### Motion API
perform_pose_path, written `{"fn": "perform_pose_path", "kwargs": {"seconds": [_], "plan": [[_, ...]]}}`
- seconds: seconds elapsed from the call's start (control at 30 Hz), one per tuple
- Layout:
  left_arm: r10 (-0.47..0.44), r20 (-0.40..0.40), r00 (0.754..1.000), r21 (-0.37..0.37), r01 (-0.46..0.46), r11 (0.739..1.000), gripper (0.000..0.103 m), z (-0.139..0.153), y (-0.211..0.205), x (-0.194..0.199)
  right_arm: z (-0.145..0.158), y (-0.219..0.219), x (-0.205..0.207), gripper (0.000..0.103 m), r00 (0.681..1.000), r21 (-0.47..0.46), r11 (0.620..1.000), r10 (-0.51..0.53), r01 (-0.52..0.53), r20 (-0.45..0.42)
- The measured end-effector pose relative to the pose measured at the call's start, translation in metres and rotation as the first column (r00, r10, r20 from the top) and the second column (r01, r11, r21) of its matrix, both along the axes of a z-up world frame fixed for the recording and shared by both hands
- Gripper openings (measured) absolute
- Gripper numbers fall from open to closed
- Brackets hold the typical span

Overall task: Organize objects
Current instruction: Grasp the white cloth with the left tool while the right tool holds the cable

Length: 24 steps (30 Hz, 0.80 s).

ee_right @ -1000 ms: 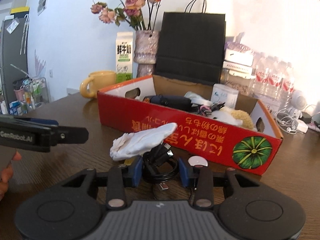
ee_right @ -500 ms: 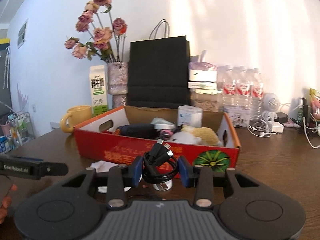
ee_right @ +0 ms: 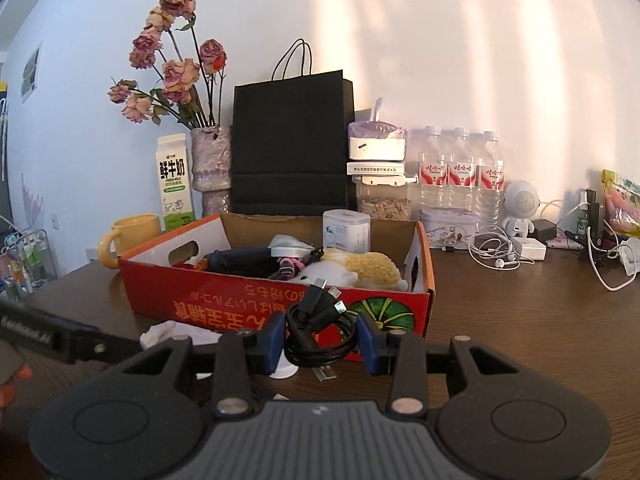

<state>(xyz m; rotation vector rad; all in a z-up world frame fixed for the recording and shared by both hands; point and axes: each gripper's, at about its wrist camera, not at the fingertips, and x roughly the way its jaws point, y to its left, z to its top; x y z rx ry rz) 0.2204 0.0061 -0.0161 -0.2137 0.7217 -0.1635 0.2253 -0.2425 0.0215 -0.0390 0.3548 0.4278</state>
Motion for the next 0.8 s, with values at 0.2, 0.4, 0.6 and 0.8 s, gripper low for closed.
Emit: {"fn": "perform_pose_path", "kwargs": {"seconds": [0.2,0.4,0.6,0.8], "plan": [[-0.080,-0.120,0.990,0.045,0.086,0.995,0.103,0.003,-0.024,0.040,0.000,-0.006,0.001,0.037,1.000,0.006,1.000,0.009,-0.009,-0.003],[-0.069,-0.156,0.985,0.104,0.086,0.991,0.103,-0.002,-0.035,0.056,0.000,-0.009,0.000,0.037,1.000,0.019,0.999,0.030,-0.030,-0.002],[-0.031,-0.134,0.990,0.147,0.051,0.988,0.103,-0.004,-0.039,0.056,0.001,-0.011,0.000,0.037,1.000,0.025,0.999,0.029,-0.029,-0.002],[-0.019,-0.100,0.995,0.192,0.038,0.981,0.103,-0.010,-0.043,0.050,0.001,-0.010,-0.002,0.037,0.999,0.023,0.999,0.036,-0.036,0.002]]}}
